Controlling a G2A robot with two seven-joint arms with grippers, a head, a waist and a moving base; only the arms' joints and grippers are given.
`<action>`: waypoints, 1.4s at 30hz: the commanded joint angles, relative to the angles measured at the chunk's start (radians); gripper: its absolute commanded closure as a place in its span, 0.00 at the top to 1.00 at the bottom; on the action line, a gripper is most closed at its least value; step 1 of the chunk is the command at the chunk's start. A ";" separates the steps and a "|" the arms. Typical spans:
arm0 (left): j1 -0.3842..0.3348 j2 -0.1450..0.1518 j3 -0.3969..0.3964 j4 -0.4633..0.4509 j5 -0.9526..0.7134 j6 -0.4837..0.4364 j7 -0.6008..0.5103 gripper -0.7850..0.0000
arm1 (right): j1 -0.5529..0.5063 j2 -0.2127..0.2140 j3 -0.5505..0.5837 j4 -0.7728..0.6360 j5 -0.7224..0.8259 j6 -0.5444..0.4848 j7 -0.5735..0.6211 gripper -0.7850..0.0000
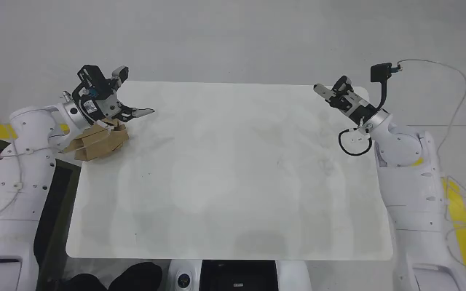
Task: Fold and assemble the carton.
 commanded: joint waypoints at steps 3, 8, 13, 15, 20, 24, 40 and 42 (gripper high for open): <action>0.000 0.000 0.000 0.000 0.000 0.000 0.000 1.00 | 0.000 0.000 0.000 0.000 0.000 0.000 0.000 1.00; 0.000 0.000 0.000 0.000 0.000 0.000 0.000 1.00 | 0.000 0.000 0.000 0.000 0.000 0.000 0.000 1.00; 0.000 0.000 0.000 0.000 0.000 0.000 0.000 1.00 | 0.000 0.000 0.000 0.000 0.000 0.000 0.000 1.00; 0.003 0.000 0.000 -0.001 -0.002 0.006 -0.002 1.00 | 0.000 0.000 0.000 0.000 0.000 0.000 0.000 1.00; 0.039 0.002 -0.021 -0.016 -0.048 0.024 -0.037 1.00 | 0.000 0.000 0.000 0.000 0.000 0.000 0.000 1.00; 0.053 0.008 -0.057 0.000 -0.111 -0.005 -0.058 1.00 | 0.000 0.000 0.000 0.000 0.000 0.000 0.000 1.00; -0.030 0.009 -0.102 0.281 -0.638 -0.083 -0.431 1.00 | 0.000 0.000 0.000 0.000 0.000 0.000 0.000 1.00; -0.049 0.007 -0.096 0.320 -0.733 -0.083 -0.505 1.00 | 0.000 0.000 0.000 0.000 0.000 0.000 0.000 1.00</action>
